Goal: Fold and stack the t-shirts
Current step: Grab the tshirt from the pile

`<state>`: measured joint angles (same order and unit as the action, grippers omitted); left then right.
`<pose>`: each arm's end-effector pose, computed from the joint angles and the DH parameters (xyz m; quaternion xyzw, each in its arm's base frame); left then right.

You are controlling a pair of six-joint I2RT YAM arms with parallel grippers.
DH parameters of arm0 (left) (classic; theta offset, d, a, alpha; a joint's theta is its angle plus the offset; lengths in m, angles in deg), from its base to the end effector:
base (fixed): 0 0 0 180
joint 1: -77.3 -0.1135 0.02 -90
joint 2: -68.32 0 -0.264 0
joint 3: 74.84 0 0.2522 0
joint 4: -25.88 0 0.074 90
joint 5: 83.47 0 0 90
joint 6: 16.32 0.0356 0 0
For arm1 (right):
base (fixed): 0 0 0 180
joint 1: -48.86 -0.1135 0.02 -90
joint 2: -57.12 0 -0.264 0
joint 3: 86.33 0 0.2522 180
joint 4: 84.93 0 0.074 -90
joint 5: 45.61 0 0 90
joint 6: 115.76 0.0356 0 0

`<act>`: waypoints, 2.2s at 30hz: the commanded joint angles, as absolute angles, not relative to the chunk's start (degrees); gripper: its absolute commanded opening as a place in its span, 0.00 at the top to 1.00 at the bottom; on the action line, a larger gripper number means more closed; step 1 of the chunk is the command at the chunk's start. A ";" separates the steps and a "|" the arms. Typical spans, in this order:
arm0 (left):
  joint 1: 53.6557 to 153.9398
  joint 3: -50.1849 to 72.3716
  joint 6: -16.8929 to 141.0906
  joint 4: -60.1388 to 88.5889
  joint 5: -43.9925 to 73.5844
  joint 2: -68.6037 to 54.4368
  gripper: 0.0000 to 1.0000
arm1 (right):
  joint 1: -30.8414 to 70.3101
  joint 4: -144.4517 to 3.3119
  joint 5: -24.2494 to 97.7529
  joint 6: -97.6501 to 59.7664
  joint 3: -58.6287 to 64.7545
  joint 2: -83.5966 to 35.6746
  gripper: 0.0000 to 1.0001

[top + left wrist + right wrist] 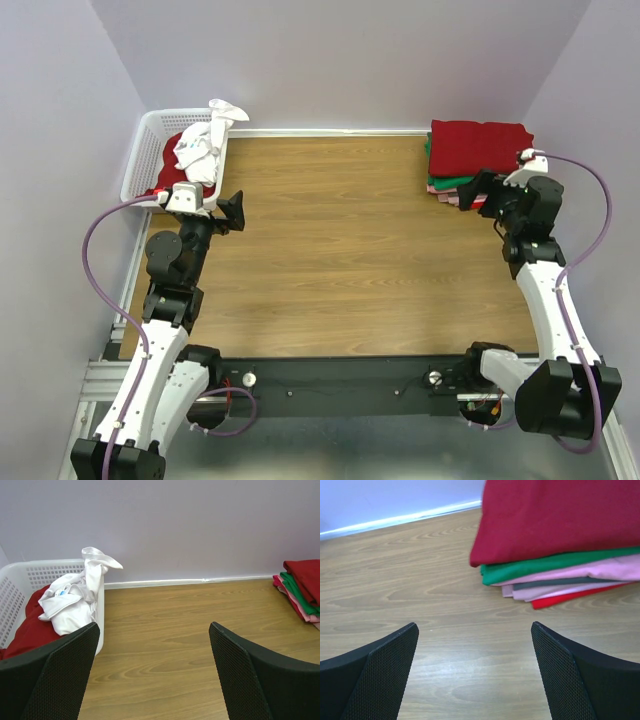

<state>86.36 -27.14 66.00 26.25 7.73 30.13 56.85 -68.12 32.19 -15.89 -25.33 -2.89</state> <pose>0.1670 -0.0274 0.3372 0.0158 0.6434 -0.1181 0.7562 0.2435 -0.0266 0.3169 0.0598 0.7935 0.0946 0.5982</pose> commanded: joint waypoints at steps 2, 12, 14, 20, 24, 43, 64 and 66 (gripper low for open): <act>86.09 -26.45 66.38 28.29 9.09 30.53 0.02 | 57.21 -68.79 23.77 -17.75 -22.91 -3.70 0.00; 85.82 -20.93 64.37 27.42 5.13 25.53 0.02 | 57.21 -65.37 2.38 -33.14 -25.55 -3.26 0.00; 85.21 -17.76 63.05 26.19 5.04 20.88 0.02 | 57.30 -64.75 0.28 -35.24 -26.77 -2.82 0.00; 79.95 -0.80 58.40 19.17 9.52 1.64 0.06 | 57.30 -63.87 -3.51 -36.92 -28.27 -3.79 0.00; 75.55 12.09 53.12 15.57 13.04 -11.72 0.16 | 57.30 -63.70 -1.31 -37.01 -28.19 -4.05 0.00; 72.20 64.25 55.57 -5.10 13.13 -64.12 0.45 | 57.21 -61.15 -1.84 -37.45 -26.52 -6.34 0.00; 71.85 61.09 57.86 -2.64 7.85 -64.83 0.51 | 57.21 -60.44 -1.75 -38.15 -26.25 -7.13 0.00; 71.85 61.53 57.95 -2.64 8.12 -65.09 0.54 | 57.30 -60.44 -1.84 -38.15 -26.25 -7.13 0.00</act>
